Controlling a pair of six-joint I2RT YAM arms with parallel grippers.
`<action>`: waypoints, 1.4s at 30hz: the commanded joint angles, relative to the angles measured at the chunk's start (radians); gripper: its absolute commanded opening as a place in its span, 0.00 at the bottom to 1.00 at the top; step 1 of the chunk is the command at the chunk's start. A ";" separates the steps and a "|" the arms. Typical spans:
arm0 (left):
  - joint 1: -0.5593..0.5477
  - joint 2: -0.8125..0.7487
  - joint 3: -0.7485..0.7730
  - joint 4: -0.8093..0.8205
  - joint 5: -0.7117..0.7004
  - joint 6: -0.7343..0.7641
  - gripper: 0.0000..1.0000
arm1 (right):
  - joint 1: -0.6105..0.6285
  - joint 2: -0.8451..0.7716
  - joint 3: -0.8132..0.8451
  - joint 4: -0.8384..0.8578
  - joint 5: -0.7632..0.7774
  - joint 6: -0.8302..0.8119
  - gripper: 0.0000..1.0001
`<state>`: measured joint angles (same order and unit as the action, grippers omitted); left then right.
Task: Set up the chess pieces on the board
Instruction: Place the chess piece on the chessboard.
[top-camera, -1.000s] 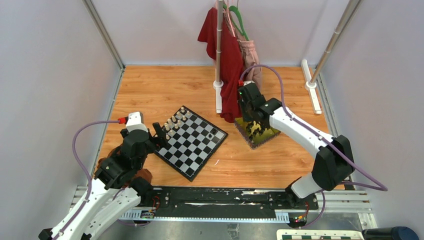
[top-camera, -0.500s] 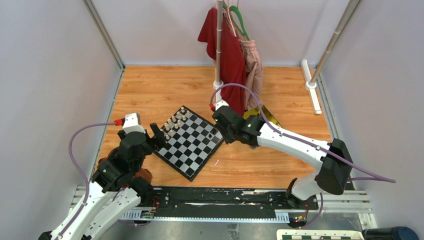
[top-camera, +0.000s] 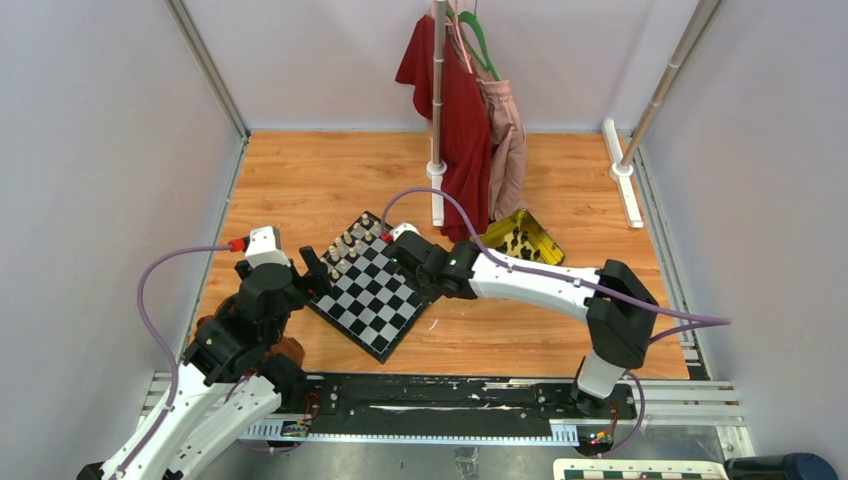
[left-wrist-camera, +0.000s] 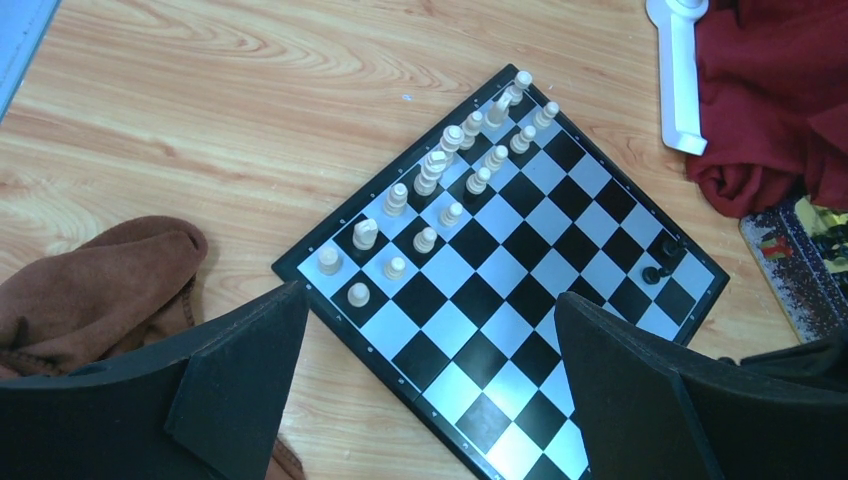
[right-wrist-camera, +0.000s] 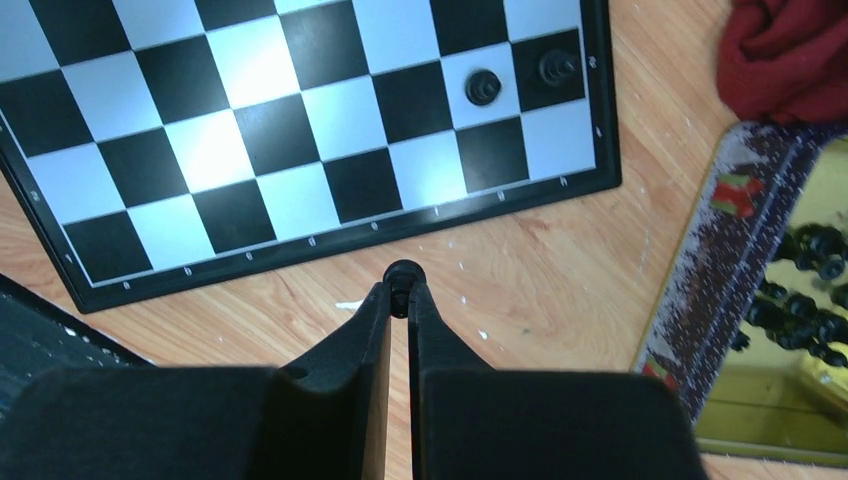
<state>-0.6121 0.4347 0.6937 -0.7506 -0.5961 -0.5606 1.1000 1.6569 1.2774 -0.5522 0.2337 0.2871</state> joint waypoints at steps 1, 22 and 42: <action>-0.009 -0.003 0.000 -0.004 -0.024 -0.008 1.00 | 0.011 0.067 0.074 0.033 -0.023 -0.035 0.00; -0.008 0.008 0.000 -0.002 -0.018 -0.002 1.00 | -0.070 0.276 0.190 0.073 -0.068 -0.063 0.00; -0.008 0.019 0.000 0.001 -0.013 0.002 1.00 | -0.110 0.332 0.215 0.080 -0.100 -0.066 0.00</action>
<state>-0.6121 0.4496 0.6937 -0.7506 -0.5957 -0.5602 1.0054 1.9648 1.4673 -0.4629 0.1474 0.2340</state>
